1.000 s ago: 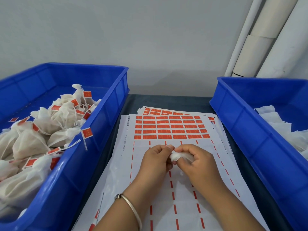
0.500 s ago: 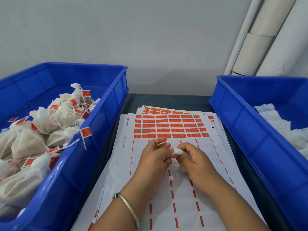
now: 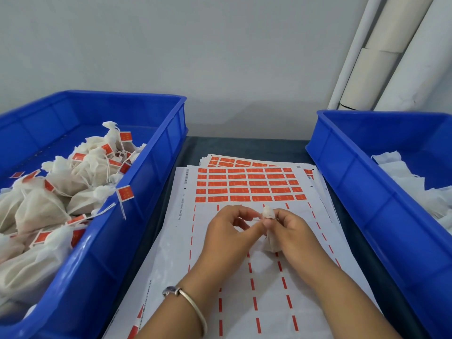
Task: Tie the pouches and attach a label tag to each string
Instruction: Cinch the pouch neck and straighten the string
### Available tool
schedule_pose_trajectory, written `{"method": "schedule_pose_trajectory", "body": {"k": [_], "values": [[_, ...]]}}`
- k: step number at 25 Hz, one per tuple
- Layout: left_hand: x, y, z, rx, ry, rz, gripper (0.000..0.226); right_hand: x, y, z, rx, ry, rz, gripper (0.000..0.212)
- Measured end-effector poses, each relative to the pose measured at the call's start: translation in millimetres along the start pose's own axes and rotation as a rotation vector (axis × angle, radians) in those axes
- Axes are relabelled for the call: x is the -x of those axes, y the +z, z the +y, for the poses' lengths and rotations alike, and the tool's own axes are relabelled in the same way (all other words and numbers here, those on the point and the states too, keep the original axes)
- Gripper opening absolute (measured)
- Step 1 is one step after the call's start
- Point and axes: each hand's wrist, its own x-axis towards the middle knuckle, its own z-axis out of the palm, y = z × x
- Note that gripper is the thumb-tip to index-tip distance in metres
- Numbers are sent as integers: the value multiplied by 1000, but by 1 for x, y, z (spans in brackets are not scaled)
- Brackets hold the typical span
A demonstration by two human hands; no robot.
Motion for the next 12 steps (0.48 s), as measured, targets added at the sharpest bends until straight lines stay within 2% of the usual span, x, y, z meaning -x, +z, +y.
{"method": "schedule_pose_trajectory", "body": {"k": [8, 12], "values": [[-2, 0, -4, -186, 137, 75, 18, 3, 0, -1, 150, -150, 65, 19], [-2, 1, -8, -240, 185, 147, 28, 5, 0, -4, 187, -166, 43, 13]]}}
